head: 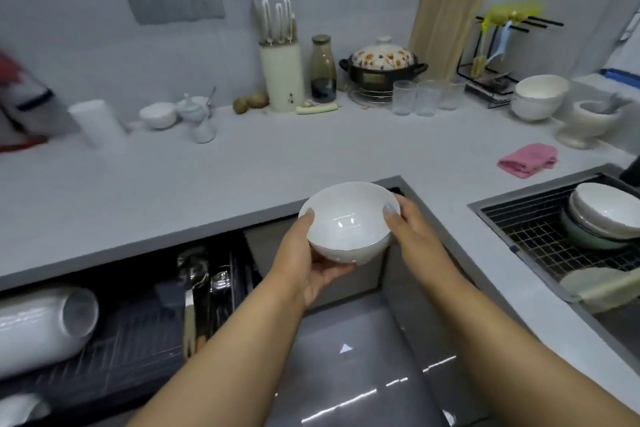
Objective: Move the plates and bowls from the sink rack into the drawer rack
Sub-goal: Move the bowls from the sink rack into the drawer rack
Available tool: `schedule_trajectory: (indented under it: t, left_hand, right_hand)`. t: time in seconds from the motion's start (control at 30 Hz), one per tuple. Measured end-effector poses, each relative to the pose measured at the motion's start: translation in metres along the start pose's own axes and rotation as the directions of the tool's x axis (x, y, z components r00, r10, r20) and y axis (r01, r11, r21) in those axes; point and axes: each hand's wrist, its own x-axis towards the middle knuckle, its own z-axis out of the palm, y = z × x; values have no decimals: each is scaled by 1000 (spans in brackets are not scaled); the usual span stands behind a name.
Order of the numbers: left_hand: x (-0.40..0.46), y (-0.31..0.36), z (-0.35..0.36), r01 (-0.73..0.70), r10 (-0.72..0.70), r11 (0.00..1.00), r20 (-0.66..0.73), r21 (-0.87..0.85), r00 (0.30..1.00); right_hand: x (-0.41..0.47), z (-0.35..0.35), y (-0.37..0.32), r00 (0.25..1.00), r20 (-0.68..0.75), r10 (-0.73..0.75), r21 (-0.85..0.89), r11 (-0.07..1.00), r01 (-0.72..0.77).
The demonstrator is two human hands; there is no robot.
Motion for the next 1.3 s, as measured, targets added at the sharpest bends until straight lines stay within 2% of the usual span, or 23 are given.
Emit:
schedule_trajectory:
  t: [0.1, 0.23, 0.37, 0.47, 0.7, 0.9, 1.07, 1.2, 1.3]
  left_hand:
    - [-17, 20, -55, -37, 34, 998, -58, -51, 998]
    - [-42, 47, -131, -85, 73, 993, -138, -79, 988]
    - [-66, 70, -209, -115, 95, 990, -217, -81, 971]
    - [-84, 88, -265, -142, 122, 988, -262, -60, 957]
    - [-122, 108, -385, -157, 151, 987, -412, 20, 898]
    - [-139, 115, -474, -152, 217, 976, -621, 157, 753]
    - [-146, 113, -532, -136, 273, 960, -715, 244, 644]
    - [-147, 111, -571, 5, 320, 918, -745, 398, 585]
    - [-144, 107, -596, 166, 378, 831, -758, 530, 531]
  right_hand:
    - [-6, 61, -3, 983, 100, 154, 151, 974, -168]
    - [-18, 142, -14, 918, 270, 292, 317, 873, -371]
    - [-33, 219, -25, 818, 447, 361, 360, 765, -534]
    - [-43, 277, -28, 771, 519, 370, 358, 725, -589]
    - [-71, 402, -27, 730, 535, 424, 258, 741, -620]
    - [-79, 471, -21, 740, 497, 454, 111, 812, -573]
    - [-68, 517, 5, 770, 430, 470, -91, 872, -482]
    - [-59, 556, 40, 767, 402, 500, -243, 866, -436]
    - [-52, 587, 64, 756, 373, 538, -341, 837, -428]
